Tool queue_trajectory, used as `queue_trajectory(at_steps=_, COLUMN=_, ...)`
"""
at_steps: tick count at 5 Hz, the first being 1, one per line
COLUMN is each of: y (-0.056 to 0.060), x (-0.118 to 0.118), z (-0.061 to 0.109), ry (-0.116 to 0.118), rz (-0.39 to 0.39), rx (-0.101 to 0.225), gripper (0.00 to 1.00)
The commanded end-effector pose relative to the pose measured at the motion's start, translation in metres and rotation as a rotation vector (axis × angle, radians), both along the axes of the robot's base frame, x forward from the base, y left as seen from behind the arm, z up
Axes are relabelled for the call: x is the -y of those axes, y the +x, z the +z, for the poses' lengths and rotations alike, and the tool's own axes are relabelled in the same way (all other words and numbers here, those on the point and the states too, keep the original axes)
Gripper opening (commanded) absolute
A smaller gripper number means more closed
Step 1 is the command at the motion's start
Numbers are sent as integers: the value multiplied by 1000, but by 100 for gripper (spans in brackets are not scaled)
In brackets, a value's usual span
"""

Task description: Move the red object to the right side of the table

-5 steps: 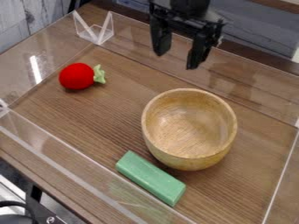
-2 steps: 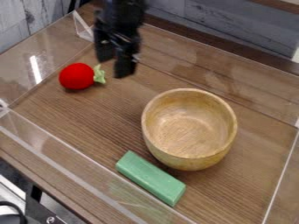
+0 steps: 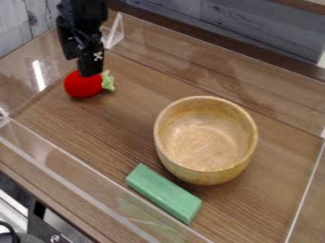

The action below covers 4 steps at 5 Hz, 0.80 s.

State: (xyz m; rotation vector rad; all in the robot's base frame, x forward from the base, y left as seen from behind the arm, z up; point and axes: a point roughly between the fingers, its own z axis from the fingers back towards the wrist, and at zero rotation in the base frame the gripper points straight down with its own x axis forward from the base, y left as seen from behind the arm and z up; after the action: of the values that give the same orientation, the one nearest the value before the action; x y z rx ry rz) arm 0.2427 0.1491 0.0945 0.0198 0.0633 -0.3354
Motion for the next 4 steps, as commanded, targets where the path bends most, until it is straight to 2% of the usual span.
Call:
queue_trajectory(at_steps=1, y=13, x=-23, z=1, ry=20, rz=-41, rx=49, gripper=100)
queue_trajectory(at_steps=2, y=23, x=-25, z=-3, ry=5, rz=-59, rx=52, gripper=0)
queue_trajectory(at_steps=3, y=32, x=-25, z=-4, ry=-22, rz=-79, rx=59, gripper=100)
queue_trajectory(at_steps=4, y=27, x=-39, z=-13, ry=-48, rz=-76, rx=57, gripper=100)
